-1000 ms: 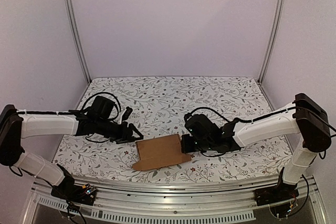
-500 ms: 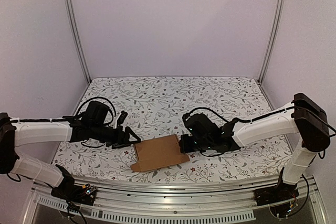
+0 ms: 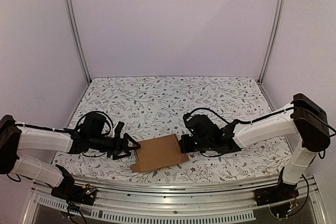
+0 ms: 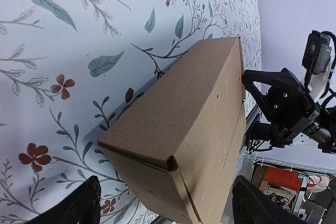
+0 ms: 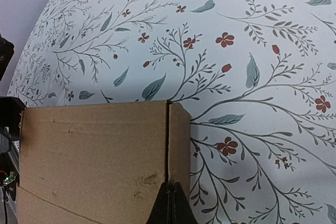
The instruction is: Fold the paper box
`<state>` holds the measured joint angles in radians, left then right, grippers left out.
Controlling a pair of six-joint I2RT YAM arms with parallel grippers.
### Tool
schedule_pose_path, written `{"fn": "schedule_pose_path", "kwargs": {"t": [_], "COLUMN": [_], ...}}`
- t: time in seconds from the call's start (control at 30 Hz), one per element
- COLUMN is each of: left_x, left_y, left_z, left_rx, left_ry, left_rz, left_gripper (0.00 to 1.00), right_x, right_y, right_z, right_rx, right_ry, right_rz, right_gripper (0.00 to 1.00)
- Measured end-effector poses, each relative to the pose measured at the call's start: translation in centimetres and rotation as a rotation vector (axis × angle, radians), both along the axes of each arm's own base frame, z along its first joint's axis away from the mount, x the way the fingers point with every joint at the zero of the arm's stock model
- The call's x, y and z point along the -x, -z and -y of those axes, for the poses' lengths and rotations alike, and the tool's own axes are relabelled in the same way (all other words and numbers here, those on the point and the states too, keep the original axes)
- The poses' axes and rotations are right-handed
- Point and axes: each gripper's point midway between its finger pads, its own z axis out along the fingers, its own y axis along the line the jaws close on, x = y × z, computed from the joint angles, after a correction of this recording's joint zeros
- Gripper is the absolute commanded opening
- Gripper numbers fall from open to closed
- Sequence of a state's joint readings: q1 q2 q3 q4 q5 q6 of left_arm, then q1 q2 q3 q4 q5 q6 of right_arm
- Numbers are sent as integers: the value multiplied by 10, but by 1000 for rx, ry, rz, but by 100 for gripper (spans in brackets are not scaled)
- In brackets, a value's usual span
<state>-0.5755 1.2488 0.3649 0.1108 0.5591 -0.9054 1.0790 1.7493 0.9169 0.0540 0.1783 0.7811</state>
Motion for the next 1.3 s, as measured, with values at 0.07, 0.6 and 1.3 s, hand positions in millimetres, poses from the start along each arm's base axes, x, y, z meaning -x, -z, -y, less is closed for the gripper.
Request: {"fn": "schedule_pose_path", "kwargs": {"t": [0.07,0.6,1.3], "left_x": [-2,-2,-4], "left_y": [-1,6,-5], "left_z": [3,22,30], "left_rx": [30,149,255], "left_ry": [-12,-59,-88], "left_rz": [-8,-88,-94], "left_gripper": [84,78,29], "right_x": [0,-1,0], "right_y": [0,1,1], "right_z": [0,5,8], "right_rx": [-8,-33,-33], "right_ry": [4,27,34], "right_rz": [4,11,13], "right_gripper": [0,0,4]}}
